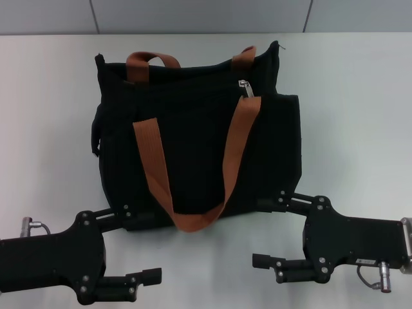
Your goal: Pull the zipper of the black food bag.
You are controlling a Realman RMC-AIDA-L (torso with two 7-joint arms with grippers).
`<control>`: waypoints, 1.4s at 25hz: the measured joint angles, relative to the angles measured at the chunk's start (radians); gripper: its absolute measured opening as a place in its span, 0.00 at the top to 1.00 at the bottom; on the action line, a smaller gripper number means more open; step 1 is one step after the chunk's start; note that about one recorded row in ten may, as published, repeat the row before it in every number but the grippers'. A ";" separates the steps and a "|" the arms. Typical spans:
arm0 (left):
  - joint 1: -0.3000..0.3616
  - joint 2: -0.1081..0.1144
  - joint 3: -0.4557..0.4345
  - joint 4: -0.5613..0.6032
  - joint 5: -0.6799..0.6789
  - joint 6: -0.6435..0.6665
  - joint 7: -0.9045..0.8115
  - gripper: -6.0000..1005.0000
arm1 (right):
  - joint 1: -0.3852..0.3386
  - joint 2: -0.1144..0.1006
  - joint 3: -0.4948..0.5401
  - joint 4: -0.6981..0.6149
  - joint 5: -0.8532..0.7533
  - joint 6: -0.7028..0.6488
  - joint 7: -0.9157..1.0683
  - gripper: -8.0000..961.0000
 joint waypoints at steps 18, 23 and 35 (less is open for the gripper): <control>0.001 0.001 0.000 -0.009 0.000 -0.014 0.011 0.19 | 0.014 -0.001 0.002 0.000 0.000 0.003 0.005 0.14; 0.001 0.003 0.000 -0.009 0.000 -0.014 0.011 0.19 | 0.017 -0.002 0.001 0.000 0.000 0.003 0.006 0.14; 0.001 0.015 0.000 -0.009 0.000 -0.013 0.004 0.19 | 0.021 -0.002 0.002 0.000 0.000 0.011 0.008 0.14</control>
